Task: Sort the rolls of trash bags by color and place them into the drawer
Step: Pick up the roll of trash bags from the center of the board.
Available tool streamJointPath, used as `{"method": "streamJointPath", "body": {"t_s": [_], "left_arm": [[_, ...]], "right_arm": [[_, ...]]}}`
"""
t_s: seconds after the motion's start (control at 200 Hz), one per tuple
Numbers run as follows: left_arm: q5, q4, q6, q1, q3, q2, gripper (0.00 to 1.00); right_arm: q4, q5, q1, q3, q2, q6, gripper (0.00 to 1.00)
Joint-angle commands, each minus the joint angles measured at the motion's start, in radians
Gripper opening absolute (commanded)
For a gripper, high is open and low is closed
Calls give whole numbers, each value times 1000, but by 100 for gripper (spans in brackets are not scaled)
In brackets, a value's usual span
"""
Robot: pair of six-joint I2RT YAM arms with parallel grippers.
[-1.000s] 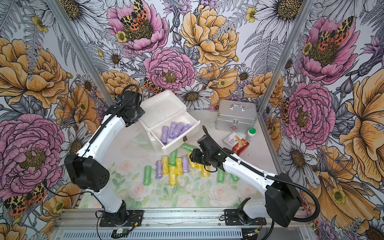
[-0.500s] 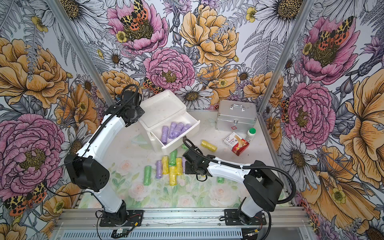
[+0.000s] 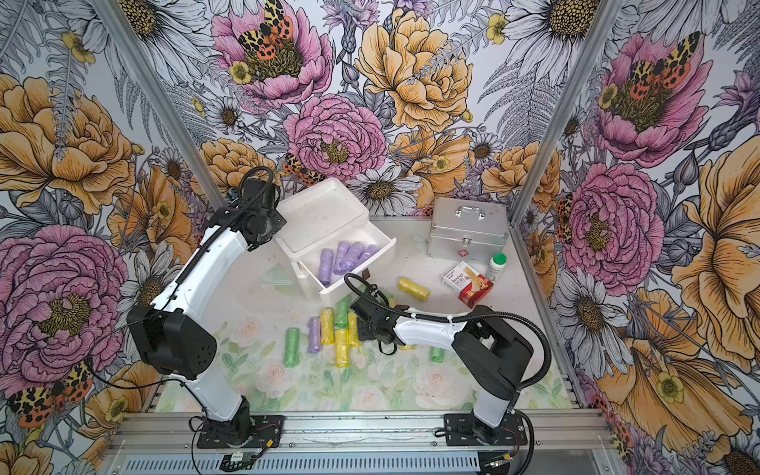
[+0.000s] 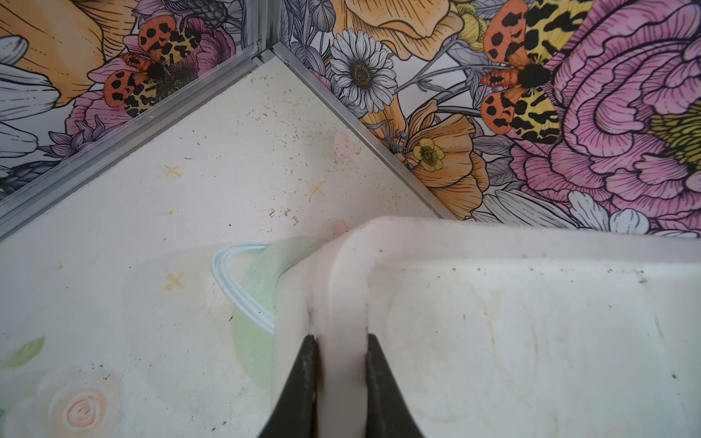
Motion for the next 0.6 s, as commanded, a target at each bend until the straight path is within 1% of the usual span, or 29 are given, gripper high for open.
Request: {"method": "streamJointPath", "body": {"t_s": [0.0, 0.085, 0.14, 0.26, 0.49, 0.596], "left_arm": [[135, -104, -51, 3, -17, 23, 0], [136, -104, -51, 1, -17, 26, 0], [135, -104, -50, 1, -17, 26, 0], [136, -104, -52, 1, -19, 28, 0], [135, -104, -56, -3, -25, 28, 0], [135, -103, -59, -5, -28, 27, 0]], "right_arm": [[58, 41, 6, -7, 31, -7, 45], [72, 50, 9, -28, 36, 5, 41], [76, 57, 10, -44, 30, 12, 37], [76, 57, 13, -87, -24, 30, 31], [49, -32, 15, -221, -252, 91, 30], [5, -108, 16, -259, -383, 90, 30]]}}
